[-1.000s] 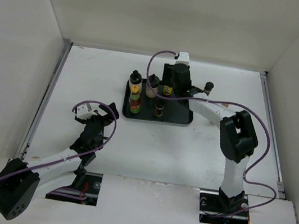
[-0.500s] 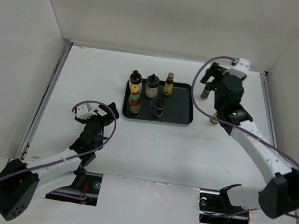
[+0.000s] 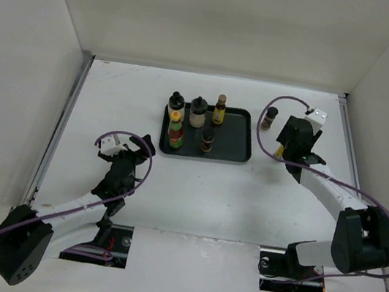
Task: Organize the condiment bottles
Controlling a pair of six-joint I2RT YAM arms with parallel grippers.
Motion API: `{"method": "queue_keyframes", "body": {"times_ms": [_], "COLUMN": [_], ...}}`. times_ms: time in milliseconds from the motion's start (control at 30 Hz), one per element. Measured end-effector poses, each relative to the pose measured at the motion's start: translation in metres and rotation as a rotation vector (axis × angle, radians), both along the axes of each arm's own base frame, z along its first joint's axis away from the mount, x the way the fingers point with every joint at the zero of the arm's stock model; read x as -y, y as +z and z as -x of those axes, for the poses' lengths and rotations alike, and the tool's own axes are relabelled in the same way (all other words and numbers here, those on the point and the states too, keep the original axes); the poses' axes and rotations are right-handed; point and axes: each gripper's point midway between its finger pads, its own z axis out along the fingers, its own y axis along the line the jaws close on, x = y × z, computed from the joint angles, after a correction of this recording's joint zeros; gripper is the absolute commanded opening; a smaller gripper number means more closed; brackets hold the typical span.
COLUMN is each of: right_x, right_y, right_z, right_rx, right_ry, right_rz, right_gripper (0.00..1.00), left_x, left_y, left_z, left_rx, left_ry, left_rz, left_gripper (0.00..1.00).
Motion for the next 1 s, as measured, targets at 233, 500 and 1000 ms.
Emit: {"method": "queue_keyframes", "body": {"times_ms": [233, 500, 1000], "right_x": [-0.005, -0.014, -0.163], "right_y": [-0.018, 0.005, 0.058], "right_z": [-0.007, -0.002, -0.106], "right_rx": [-0.031, 0.001, 0.134], "right_ry": [0.008, 0.031, 0.343], "right_rz": [-0.02, 0.01, -0.05], "right_gripper": [0.36, 0.32, 0.34], "left_x": [0.001, 0.002, 0.005], "left_y": [0.0, -0.001, -0.003], "left_z": [0.0, 0.0, -0.001], "left_rx": [0.0, -0.004, -0.009], "left_ry": [-0.004, -0.011, -0.023], "left_rz": [0.0, -0.001, -0.004], "left_gripper": [1.0, 1.0, 1.0]}}
